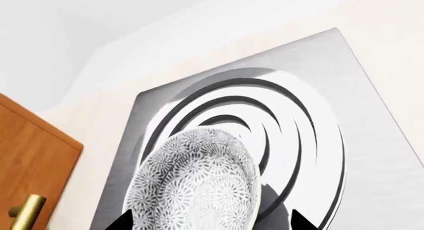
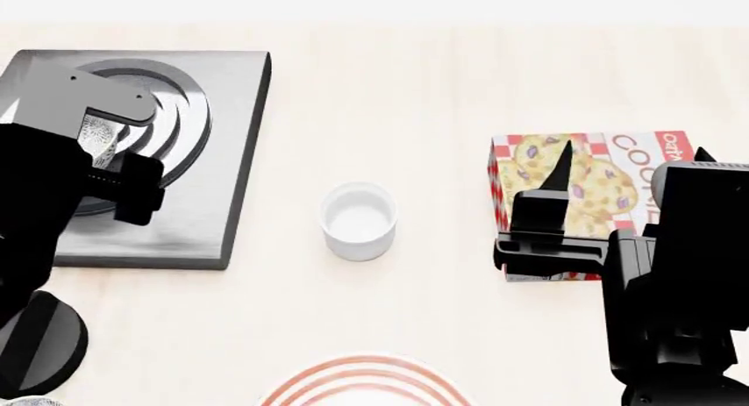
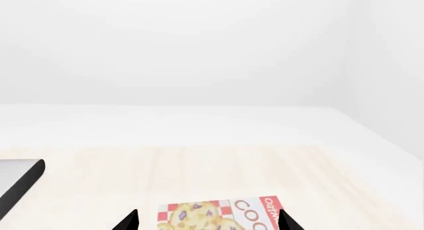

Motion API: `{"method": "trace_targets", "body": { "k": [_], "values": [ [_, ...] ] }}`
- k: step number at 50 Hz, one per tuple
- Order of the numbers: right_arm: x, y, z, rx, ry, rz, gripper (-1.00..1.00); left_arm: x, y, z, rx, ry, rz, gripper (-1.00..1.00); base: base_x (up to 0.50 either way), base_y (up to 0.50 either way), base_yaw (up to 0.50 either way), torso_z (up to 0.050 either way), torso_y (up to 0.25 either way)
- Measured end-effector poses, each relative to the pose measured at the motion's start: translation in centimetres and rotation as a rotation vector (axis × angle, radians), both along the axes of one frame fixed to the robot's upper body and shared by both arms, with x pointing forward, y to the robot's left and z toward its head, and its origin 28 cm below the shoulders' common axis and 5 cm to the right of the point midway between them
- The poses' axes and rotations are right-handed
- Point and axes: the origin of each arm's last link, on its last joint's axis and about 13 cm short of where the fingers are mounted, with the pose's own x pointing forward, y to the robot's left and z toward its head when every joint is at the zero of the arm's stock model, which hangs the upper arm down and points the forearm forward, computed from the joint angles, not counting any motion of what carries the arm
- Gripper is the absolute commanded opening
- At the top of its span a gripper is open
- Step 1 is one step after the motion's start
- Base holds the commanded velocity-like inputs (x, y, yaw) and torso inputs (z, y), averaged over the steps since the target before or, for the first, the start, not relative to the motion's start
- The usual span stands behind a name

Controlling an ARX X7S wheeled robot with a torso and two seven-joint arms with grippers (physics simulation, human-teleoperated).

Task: Pick the akita bowl on the stove and place it on the plate.

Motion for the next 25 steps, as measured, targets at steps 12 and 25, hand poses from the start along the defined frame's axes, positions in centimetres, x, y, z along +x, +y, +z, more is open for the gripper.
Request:
{"method": "trace_targets", "body": {
  "k": [12,25],
  "values": [
    [0.00,0.00,0.00,-0.001,0.000,0.000,1.00,-0.09,0.27,-0.35,0.006,0.011,0.004,1.00,0.00,0.00,0.00,0.000,0.000],
    [0.00,0.00,0.01,-0.001,0.000,0.000,1.00,-0.09,0.63,-0.56,0.013,0.014,0.009,1.00,0.00,0.00,0.00,0.000,0.000]
  ]
}}
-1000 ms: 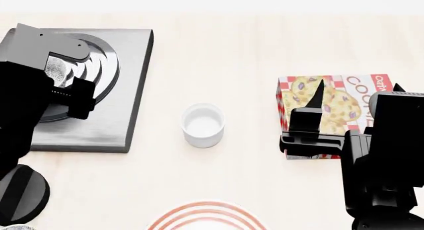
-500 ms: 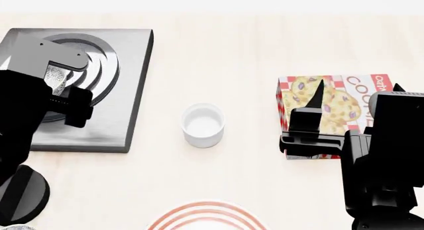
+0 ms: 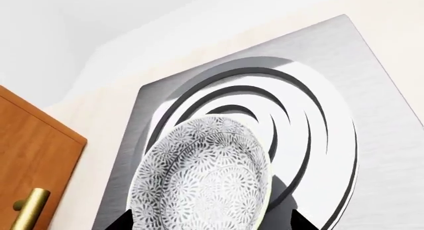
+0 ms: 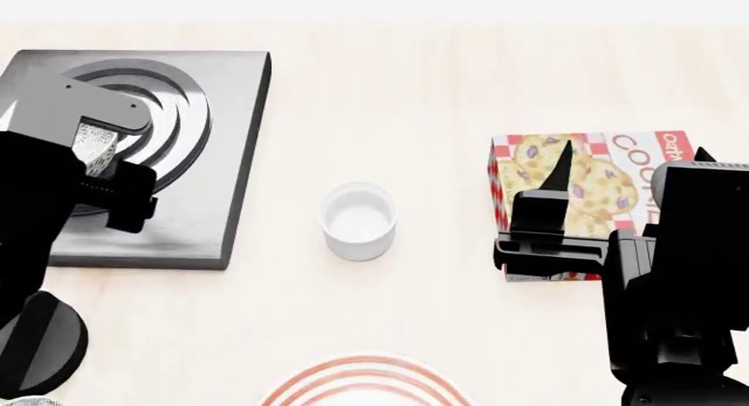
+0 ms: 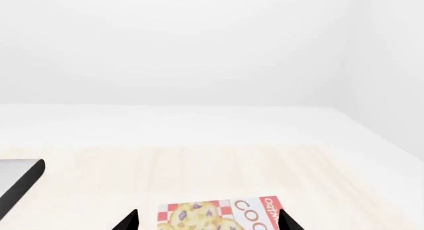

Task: Pick the akita bowl on the stove and place it on the plate.

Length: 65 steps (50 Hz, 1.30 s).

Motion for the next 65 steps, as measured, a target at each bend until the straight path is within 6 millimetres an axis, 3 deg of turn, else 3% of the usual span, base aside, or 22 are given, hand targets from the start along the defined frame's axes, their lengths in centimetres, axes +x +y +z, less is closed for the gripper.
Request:
{"method": "trace_targets", "body": {
  "k": [50,51,65],
  "values": [
    [0.00,0.04,-0.04,-0.002,0.001,0.001,1.00,0.01,0.75,-0.44,0.006,0.006,-0.008,1.00,0.00,0.00,0.00,0.000,0.000],
    [0.00,0.04,-0.04,-0.002,0.001,0.001,1.00,0.01,0.77,-0.47,0.006,0.007,-0.008,-1.00,0.00,0.00,0.00,0.000,0.000],
    [0.01,0.06,-0.05,-0.003,0.003,0.002,1.00,0.03,0.78,-0.37,-0.007,0.005,-0.025,-1.00,0.00,0.00,0.00,0.000,0.000]
  ]
}}
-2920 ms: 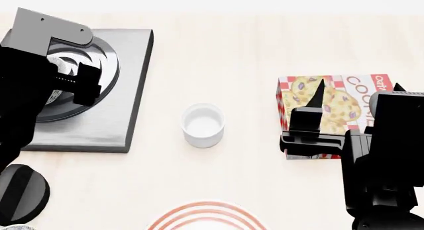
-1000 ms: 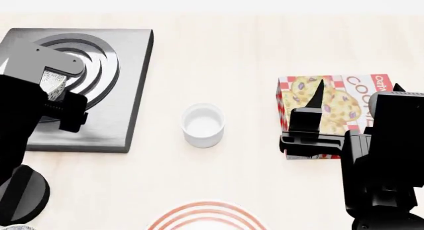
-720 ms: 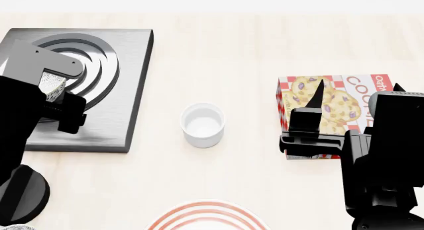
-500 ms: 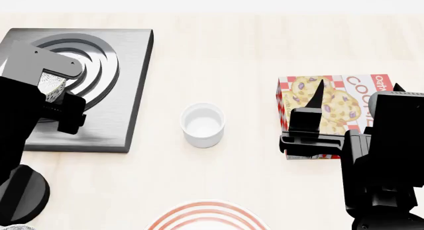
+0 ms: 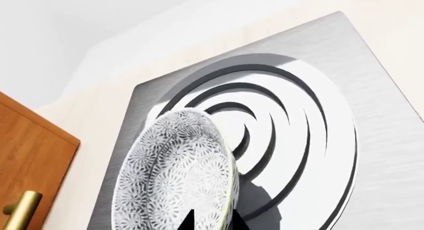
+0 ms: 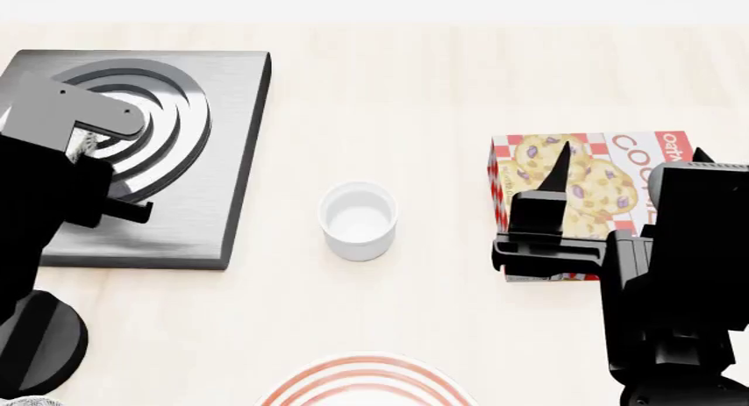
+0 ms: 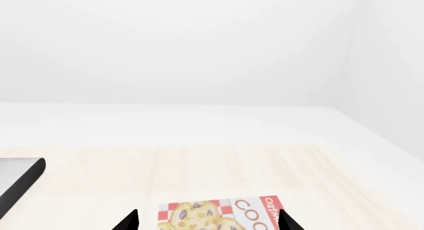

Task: Pick the akita bowl on the stove and place it on the plate.

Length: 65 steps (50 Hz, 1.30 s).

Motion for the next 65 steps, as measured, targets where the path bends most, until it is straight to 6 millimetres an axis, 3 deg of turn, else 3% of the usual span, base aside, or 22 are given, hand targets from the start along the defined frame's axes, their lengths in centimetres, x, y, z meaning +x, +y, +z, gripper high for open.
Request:
{"method": "trace_targets", "body": {
  "k": [22,46,65],
  "values": [
    [0.0,0.0,-0.1,-0.002,0.000,-0.003,1.00,0.1,-0.2,0.9,-0.016,-0.040,-0.015,-1.00,0.00,0.00,0.00,0.000,0.000],
    [0.0,0.0,0.0,-0.007,-0.003,-0.005,1.00,-0.9,-2.8,8.5,0.007,-0.299,-0.203,-1.00,0.00,0.00,0.00,0.000,0.000],
    [0.0,-0.1,-0.1,-0.007,-0.004,-0.004,1.00,-4.0,-4.4,12.8,0.300,-0.446,-0.492,-1.00,0.00,0.00,0.00,0.000,0.000]
  ]
}}
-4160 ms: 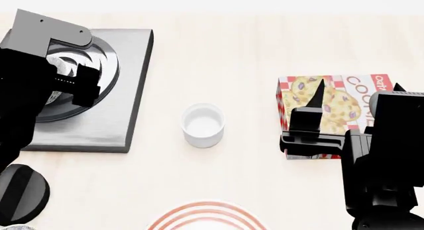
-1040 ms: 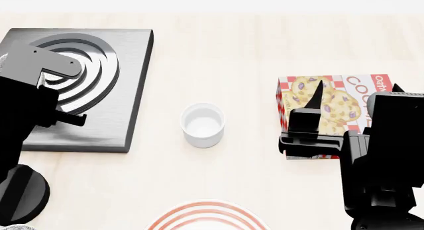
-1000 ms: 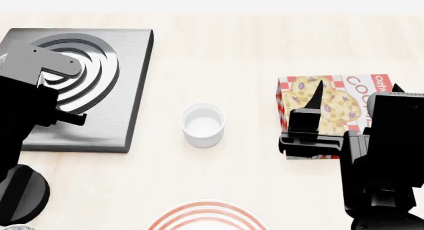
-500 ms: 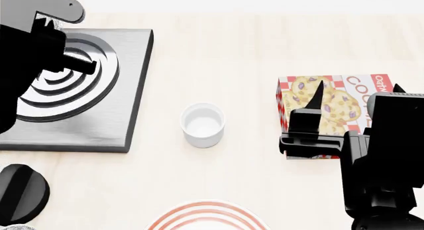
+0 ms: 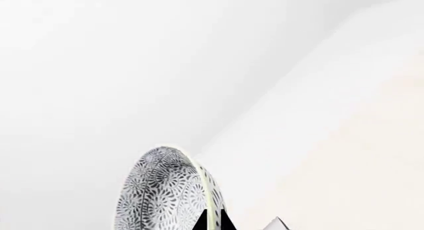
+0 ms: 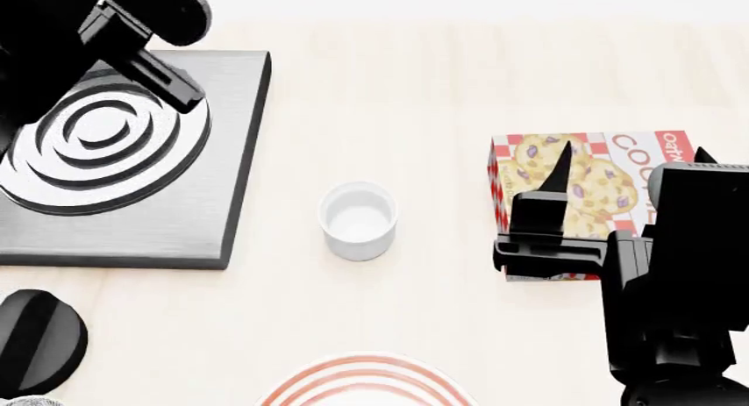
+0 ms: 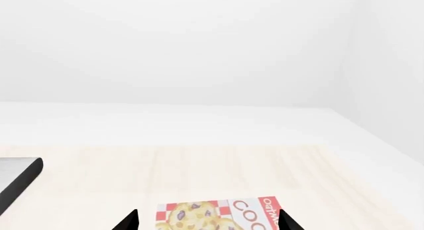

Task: Pick the akita bowl on the stove and place it on the plate.

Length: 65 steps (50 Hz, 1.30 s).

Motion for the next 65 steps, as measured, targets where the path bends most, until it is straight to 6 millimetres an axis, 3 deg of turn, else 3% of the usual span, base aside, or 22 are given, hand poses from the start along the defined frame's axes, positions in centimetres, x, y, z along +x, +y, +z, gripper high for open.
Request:
{"method": "trace_targets", "body": {
  "k": [15,32,49,65],
  "values": [
    [0.0,0.0,0.0,0.000,0.000,0.001,1.00,-3.1,-0.9,1.0,0.284,-0.082,-0.200,-1.00,0.00,0.00,0.00,0.000,0.000],
    [0.0,0.0,0.0,-0.002,0.000,0.001,1.00,-6.2,-1.4,0.6,0.511,-0.076,-0.370,-1.00,0.00,0.00,0.00,0.000,0.001],
    [-0.1,0.1,0.0,-0.004,0.000,0.000,1.00,-8.7,-1.9,-1.4,0.665,-0.015,-0.513,-1.00,0.00,0.00,0.00,0.000,0.000],
    [-0.1,0.1,0.1,-0.003,-0.001,0.001,1.00,-9.8,-2.3,-3.6,0.751,0.027,-0.577,-1.00,0.00,0.00,0.00,0.000,0.001]
  ]
}}
